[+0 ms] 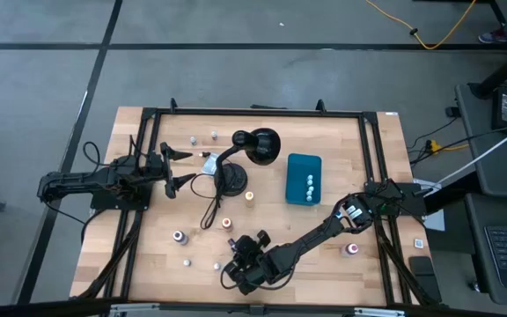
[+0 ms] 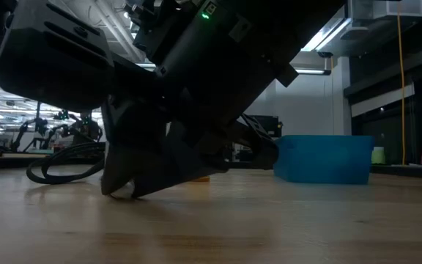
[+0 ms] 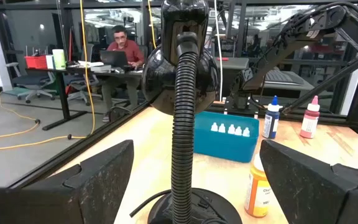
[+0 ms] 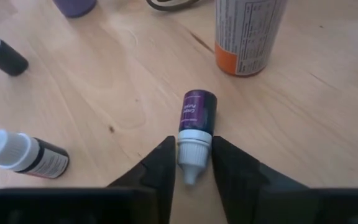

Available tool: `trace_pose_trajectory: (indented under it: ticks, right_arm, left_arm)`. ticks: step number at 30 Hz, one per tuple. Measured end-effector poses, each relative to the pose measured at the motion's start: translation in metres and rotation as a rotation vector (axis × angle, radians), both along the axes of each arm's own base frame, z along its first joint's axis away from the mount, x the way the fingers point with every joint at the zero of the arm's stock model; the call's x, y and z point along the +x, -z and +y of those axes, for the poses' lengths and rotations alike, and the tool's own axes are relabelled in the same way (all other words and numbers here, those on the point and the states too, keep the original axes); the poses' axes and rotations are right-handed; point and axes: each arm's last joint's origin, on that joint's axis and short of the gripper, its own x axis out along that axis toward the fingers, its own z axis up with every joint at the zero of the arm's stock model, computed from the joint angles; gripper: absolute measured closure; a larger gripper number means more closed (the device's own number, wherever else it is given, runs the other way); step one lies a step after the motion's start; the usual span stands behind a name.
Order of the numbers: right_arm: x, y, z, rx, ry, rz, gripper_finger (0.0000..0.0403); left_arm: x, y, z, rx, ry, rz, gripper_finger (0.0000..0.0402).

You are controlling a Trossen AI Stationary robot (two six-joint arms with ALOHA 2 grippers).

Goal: Pick & Place food coloring
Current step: Put the small purple food coloring bottle into the blue bin

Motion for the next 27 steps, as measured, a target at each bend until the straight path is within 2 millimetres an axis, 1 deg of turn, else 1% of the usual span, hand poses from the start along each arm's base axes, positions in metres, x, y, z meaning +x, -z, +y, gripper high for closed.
trace_pose_trajectory:
  ticks: [6,9,14,16,19,23,27]
  right_arm:
    - [-0.002,0.000,0.004,-0.011,-0.029,0.011,0.0338]
    - [-0.003,-0.002,0.006,0.014,-0.049,0.023,0.0341]
    - [-0.011,-0.016,0.003,0.036,-0.080,0.103,0.0336]
    - [-0.016,-0.026,0.001,0.025,-0.086,0.144,0.0339]
    - [-0.026,-0.047,-0.004,0.037,-0.087,0.200,0.0341]
    - [-0.040,-0.071,-0.012,0.037,-0.082,0.290,0.0337]
    - [-0.055,-0.102,-0.024,0.072,-0.074,0.362,0.0340]
  left_arm:
    - [0.000,0.000,0.000,0.000,0.000,0.000,0.0056]
    - [0.000,0.000,0.000,0.000,0.000,0.000,0.0056]
    - [0.000,0.000,0.000,0.000,0.000,-0.001,0.0056]
    - [0.000,0.000,0.000,0.000,0.000,-0.001,0.0056]
    - [0.000,0.000,0.000,0.000,0.000,-0.001,0.0056]
    - [0.000,0.000,0.000,0.000,0.000,0.000,0.0056]
    - [0.000,0.000,0.000,0.000,0.000,0.000,0.0056]
